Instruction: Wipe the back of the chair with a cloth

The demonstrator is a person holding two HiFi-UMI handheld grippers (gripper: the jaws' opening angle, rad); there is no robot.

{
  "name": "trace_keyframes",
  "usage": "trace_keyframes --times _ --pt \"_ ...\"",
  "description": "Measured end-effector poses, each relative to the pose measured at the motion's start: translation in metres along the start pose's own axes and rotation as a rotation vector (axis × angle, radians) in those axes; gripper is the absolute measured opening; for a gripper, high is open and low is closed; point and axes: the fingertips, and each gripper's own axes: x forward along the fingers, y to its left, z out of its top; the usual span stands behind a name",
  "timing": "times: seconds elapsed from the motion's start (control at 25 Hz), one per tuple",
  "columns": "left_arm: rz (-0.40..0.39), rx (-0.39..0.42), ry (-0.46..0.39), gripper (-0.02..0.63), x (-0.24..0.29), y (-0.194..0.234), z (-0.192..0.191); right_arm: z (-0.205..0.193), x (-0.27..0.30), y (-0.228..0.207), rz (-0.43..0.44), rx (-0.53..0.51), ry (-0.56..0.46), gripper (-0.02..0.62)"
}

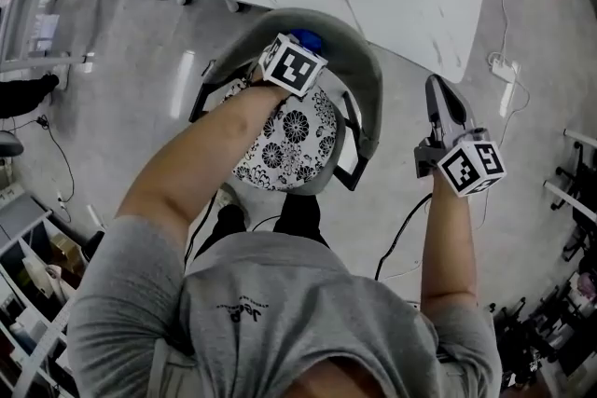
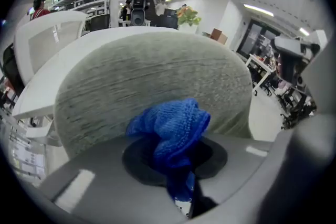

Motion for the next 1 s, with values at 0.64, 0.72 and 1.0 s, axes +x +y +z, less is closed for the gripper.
trace_keyframes --times 0.64,0.72,1.0 --pt "-0.140 0.339 0.075 0.124 0.030 -0.127 0.004 0.003 -0.020 -0.025 -0.021 0.016 -0.025 0.003" --pt "-0.179 0.371 0.077 0.124 0.033 -0.143 0.000 0.001 -0.019 -0.024 -0.017 0.011 -0.027 0.003" --pt "-0.298 0.278 0.001 0.126 0.020 -0.142 -0.013 0.000 -0.011 -0.004 -0.019 -0.008 -0.007 0.003"
